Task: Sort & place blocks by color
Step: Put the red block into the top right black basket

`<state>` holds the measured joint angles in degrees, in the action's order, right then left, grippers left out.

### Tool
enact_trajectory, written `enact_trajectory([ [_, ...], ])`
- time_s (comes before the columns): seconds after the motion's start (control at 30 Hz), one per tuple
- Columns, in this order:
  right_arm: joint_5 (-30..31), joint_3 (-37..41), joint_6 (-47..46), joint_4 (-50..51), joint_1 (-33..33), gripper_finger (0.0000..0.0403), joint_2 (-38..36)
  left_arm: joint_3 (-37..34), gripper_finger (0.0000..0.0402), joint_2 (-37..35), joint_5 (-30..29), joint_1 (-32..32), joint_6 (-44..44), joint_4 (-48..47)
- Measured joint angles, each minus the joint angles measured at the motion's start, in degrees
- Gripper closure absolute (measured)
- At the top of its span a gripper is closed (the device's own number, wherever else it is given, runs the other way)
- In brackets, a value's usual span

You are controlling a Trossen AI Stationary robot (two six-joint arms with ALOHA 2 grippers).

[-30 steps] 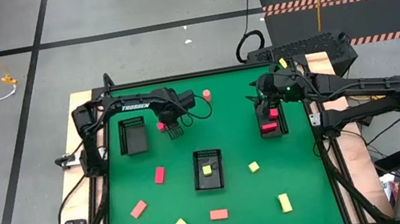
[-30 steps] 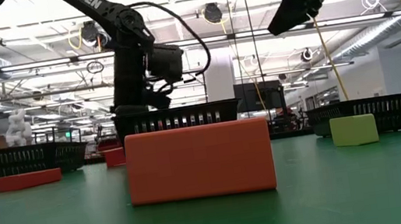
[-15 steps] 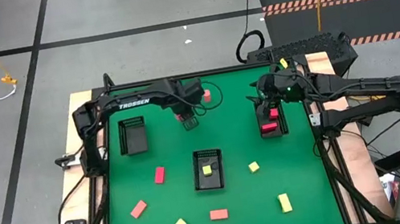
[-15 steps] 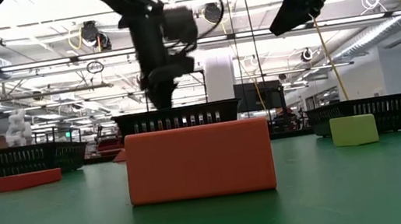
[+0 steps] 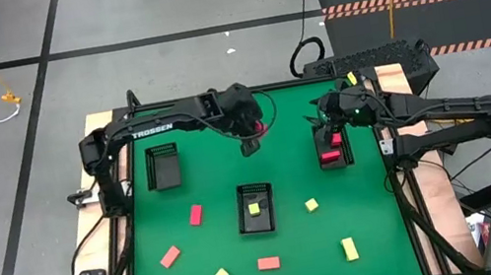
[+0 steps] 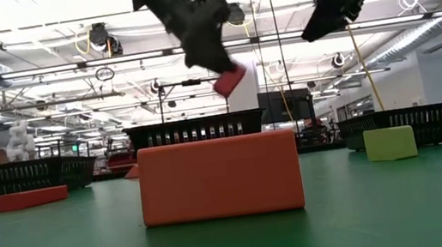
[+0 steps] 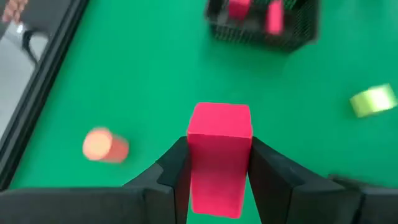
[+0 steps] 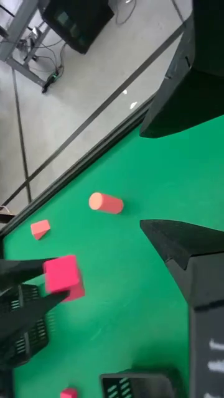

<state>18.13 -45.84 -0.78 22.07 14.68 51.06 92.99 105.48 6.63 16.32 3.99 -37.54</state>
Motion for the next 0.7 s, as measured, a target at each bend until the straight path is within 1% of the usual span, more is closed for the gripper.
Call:
enact_trajectory([
  [0.03,-0.02,0.00,-0.04,-0.02,0.00,0.0183,-0.15,-0.02,0.0276,-0.42,0.79,-0.10,-0.02,0.02],
  [0.1,0.02,0.00,-0.45,0.90,0.02,0.0183,-0.94,0.02,0.0276,-1.10,1.79,-0.65,-0.03,3.09],
  [0.17,-0.04,0.00,-0.72,1.06,0.00,0.0183,-1.23,-0.03,0.0276,-1.76,2.21,-0.90,-0.05,2.98],
  [0.4,-0.13,0.04,-1.35,2.48,0.02,0.0183,-2.62,-0.02,0.0276,-2.74,4.15,-2.68,-0.17,8.13],
  [0.5,-0.15,0.02,-1.55,2.32,0.00,0.0183,-2.99,-0.02,0.0276,-2.74,4.16,-2.68,-0.09,7.81],
  [0.7,-0.15,0.02,-1.55,3.06,0.00,0.0183,-2.95,-0.04,0.0276,-2.70,1.34,-1.68,-0.63,3.91],
])
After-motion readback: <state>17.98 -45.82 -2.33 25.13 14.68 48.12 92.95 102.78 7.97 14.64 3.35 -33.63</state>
